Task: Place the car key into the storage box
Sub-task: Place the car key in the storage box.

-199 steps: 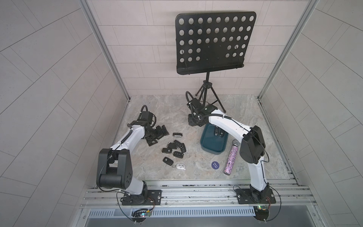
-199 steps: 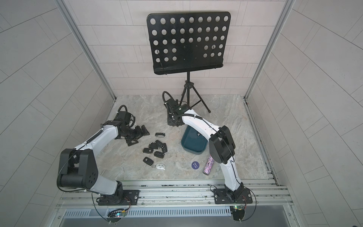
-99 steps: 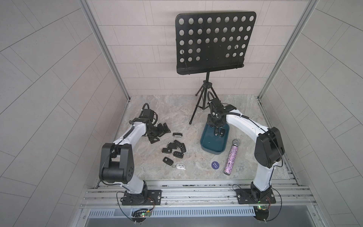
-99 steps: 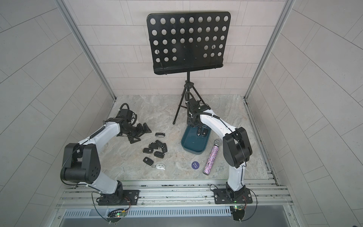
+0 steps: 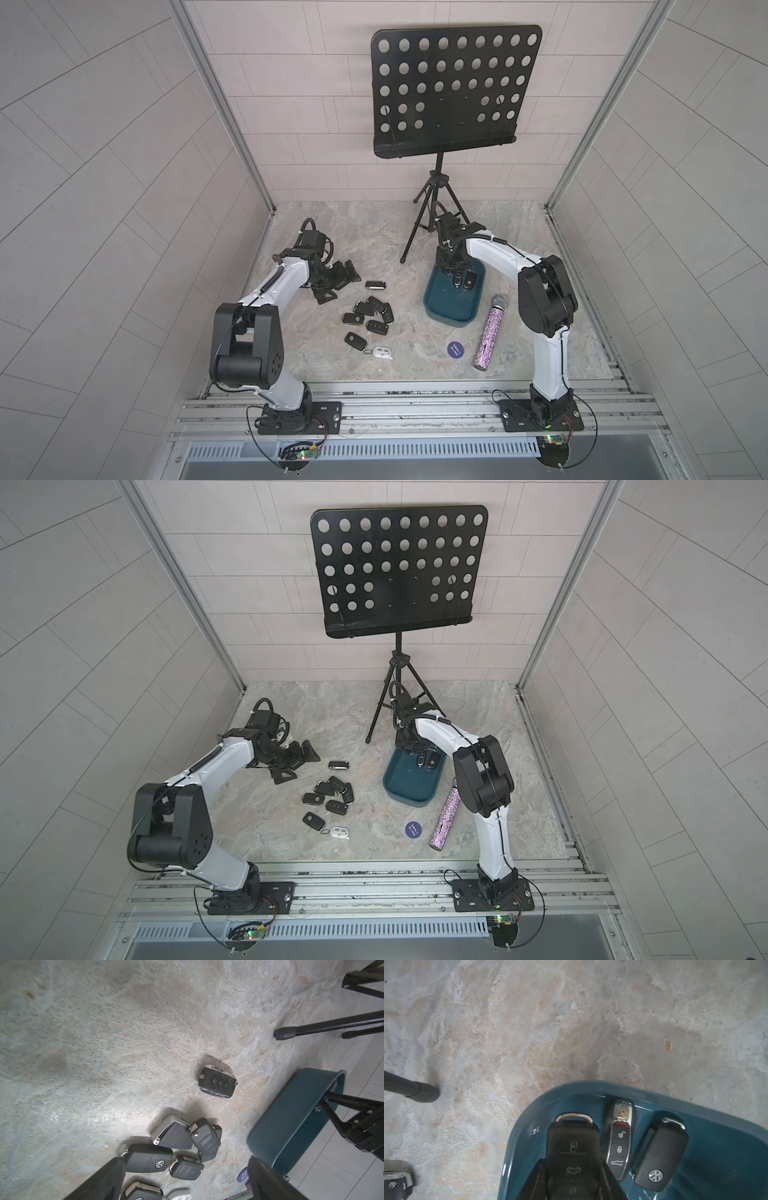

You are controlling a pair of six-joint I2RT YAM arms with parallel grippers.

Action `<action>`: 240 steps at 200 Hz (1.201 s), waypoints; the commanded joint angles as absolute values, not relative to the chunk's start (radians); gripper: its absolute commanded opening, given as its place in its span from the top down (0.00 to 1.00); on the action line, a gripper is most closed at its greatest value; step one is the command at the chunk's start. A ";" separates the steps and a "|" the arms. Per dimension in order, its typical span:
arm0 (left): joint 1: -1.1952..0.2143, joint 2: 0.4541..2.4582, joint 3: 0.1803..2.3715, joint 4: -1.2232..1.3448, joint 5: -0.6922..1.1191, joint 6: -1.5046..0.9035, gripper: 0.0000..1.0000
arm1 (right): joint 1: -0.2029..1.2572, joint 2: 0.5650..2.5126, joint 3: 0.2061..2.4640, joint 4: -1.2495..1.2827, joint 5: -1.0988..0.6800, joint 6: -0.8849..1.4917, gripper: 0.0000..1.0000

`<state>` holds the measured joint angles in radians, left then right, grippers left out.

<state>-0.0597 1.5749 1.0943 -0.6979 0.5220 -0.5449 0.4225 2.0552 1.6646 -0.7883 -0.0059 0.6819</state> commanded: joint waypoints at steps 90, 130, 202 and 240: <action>-0.065 1.526 1.100 -0.738 0.483 -0.519 0.00 | 0.420 2.145 1.706 -0.812 0.004 0.771 0.76; -0.065 1.509 1.097 -0.753 0.467 -0.505 0.00 | 0.420 2.157 1.700 -0.808 -0.001 0.776 0.68; -0.064 1.493 1.087 -0.755 0.457 -0.505 0.00 | 0.423 2.134 1.678 -0.801 -0.003 0.773 0.47; -0.064 1.491 1.082 -0.753 0.458 -0.503 0.00 | 0.454 2.112 1.669 -0.790 -0.009 0.767 0.47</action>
<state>-0.0605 1.5219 1.0939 -0.7319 0.4702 -0.5209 0.4274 2.1487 1.6772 -0.7853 -0.0177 0.7605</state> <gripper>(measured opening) 0.998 0.529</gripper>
